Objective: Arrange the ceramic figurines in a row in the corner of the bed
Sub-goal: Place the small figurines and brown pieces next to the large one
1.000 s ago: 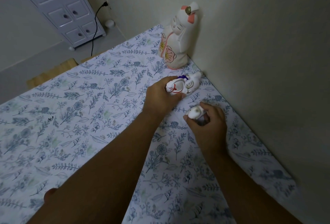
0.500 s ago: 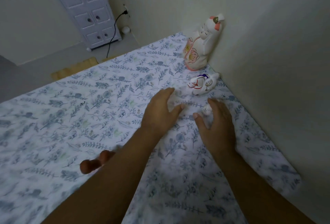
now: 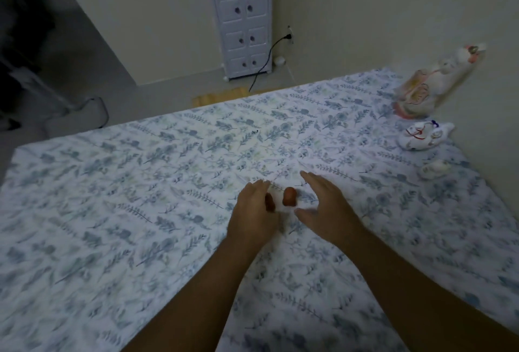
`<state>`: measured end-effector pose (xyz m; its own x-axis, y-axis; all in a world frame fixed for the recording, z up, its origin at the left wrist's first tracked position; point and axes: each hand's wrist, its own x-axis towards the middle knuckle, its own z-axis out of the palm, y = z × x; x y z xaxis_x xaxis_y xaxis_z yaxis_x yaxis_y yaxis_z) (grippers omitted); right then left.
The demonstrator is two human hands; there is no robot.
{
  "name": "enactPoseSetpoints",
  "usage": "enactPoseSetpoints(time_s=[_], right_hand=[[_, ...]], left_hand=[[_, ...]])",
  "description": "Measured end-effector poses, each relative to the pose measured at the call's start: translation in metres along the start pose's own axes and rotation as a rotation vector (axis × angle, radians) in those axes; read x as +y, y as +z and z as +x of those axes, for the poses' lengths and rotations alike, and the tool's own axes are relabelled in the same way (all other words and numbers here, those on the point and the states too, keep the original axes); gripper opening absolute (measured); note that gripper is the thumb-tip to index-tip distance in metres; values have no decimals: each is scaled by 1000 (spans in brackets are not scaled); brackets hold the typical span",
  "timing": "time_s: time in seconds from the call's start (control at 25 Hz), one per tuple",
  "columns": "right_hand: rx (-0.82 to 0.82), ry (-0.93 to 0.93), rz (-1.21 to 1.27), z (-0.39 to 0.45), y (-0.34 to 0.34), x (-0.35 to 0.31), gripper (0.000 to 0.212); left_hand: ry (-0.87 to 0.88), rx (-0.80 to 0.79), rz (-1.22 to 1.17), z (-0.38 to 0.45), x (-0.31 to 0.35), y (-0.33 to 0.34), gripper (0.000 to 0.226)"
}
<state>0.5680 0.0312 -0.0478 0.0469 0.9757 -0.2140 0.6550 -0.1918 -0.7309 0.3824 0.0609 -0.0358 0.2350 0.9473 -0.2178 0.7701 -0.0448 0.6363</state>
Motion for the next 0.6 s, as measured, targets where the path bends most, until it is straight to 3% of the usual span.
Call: enactPoseSetpoints(time_s=[0.12,0.24,0.44,0.6], right_hand=[[-31,33,73,20,21,-9,67],[93,50,71,17,33,-10,46],[306,132,209,-38,20,-1,38],[501,192,274,-78,-23,41,41]], left_hand=[[3,-23,5,13,-12,-1,31],[69,-36,-24,17,-16,-3,30],[222,-82,-113,4,10,-5,27],[384,-203,-110,4,71,31,33]])
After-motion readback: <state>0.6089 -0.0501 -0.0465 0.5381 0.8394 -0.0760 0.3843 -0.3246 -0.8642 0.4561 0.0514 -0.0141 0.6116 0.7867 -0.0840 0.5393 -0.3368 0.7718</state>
